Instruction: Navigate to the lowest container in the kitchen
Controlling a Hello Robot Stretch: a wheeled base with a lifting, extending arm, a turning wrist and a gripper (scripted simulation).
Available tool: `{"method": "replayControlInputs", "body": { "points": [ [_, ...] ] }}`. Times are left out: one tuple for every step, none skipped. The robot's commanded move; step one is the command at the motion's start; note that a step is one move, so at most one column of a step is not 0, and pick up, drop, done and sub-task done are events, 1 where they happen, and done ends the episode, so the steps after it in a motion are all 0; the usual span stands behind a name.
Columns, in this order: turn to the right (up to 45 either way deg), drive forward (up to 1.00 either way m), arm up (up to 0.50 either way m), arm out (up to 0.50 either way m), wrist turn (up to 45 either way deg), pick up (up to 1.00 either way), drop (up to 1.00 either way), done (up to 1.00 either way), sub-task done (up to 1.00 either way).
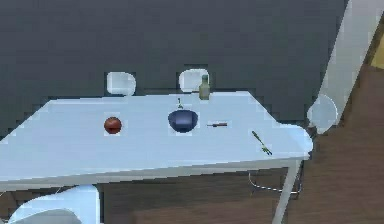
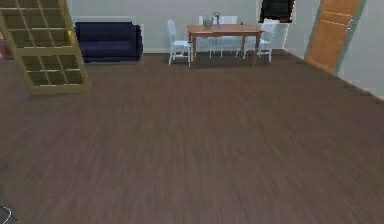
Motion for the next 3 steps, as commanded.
{"method": "replayControlInputs", "body": {
  "points": [
    [-6.0,0.0,0.0,0.0,0.0,0.0,0.0,0.0,0.0],
    [0.0,0.1,0.0,0.0,0.0,0.0,0.0,0.0,0.0],
    [0.0,0.0,0.0,0.0,0.0,0.0,0.0,1.0,0.0]
  ]
}}
